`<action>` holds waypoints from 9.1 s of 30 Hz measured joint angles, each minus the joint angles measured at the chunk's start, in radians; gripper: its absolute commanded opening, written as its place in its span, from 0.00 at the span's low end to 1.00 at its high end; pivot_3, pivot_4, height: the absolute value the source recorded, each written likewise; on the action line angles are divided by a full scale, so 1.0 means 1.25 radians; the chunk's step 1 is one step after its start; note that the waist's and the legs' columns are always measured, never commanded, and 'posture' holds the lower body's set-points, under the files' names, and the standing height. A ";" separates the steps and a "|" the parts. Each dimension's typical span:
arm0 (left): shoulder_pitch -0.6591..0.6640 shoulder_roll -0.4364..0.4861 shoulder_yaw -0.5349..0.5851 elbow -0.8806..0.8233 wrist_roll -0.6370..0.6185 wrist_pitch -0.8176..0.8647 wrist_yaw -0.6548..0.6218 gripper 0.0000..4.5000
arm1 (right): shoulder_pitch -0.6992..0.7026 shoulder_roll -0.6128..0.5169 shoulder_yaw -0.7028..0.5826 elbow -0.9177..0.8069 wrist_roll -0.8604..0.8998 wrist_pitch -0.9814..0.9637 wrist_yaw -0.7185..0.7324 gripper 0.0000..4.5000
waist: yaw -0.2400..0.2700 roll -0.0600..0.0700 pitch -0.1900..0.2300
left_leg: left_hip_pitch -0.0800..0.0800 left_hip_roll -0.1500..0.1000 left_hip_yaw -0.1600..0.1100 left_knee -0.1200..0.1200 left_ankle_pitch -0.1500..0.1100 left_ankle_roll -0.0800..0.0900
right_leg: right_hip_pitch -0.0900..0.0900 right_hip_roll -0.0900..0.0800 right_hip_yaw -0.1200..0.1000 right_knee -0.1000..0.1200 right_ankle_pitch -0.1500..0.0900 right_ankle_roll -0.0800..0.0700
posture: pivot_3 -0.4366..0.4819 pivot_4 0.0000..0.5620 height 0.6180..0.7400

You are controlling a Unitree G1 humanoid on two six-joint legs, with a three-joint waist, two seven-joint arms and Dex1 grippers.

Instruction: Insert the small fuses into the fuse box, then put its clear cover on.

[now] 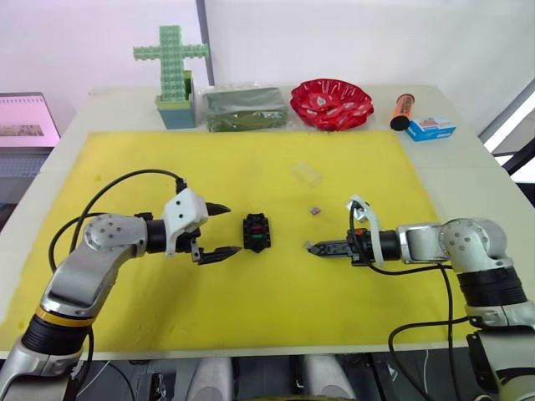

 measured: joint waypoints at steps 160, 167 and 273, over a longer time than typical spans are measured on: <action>-0.084 -0.069 -0.070 0.150 0.064 -0.082 -0.048 1.00 | -0.449 0.190 0.440 0.057 -0.785 -0.498 0.518 0.01 | -0.001 0.001 0.001 | 0.000 0.000 0.000 0.001 0.000 0.000 | -0.001 0.001 -0.001 0.002 0.000 0.000 | 0.48 0.27 1.00; -0.084 -0.069 -0.070 0.150 0.064 -0.081 -0.046 1.00 | -0.448 0.190 0.441 0.058 -0.789 -0.508 0.521 0.01 | -0.002 0.001 0.001 | 0.000 0.000 0.000 0.001 0.000 0.000 | -0.001 0.001 -0.001 0.002 0.000 0.000 | 0.48 0.27 1.00; -0.070 -0.072 -0.068 0.135 0.063 -0.078 -0.023 1.00 | -0.385 0.198 0.361 -0.041 -0.768 -0.512 0.509 0.01 | -0.001 0.001 0.000 | 0.001 0.000 0.000 0.001 0.000 0.000 | 0.000 0.001 -0.001 0.002 0.000 0.000 | 0.48 0.27 1.00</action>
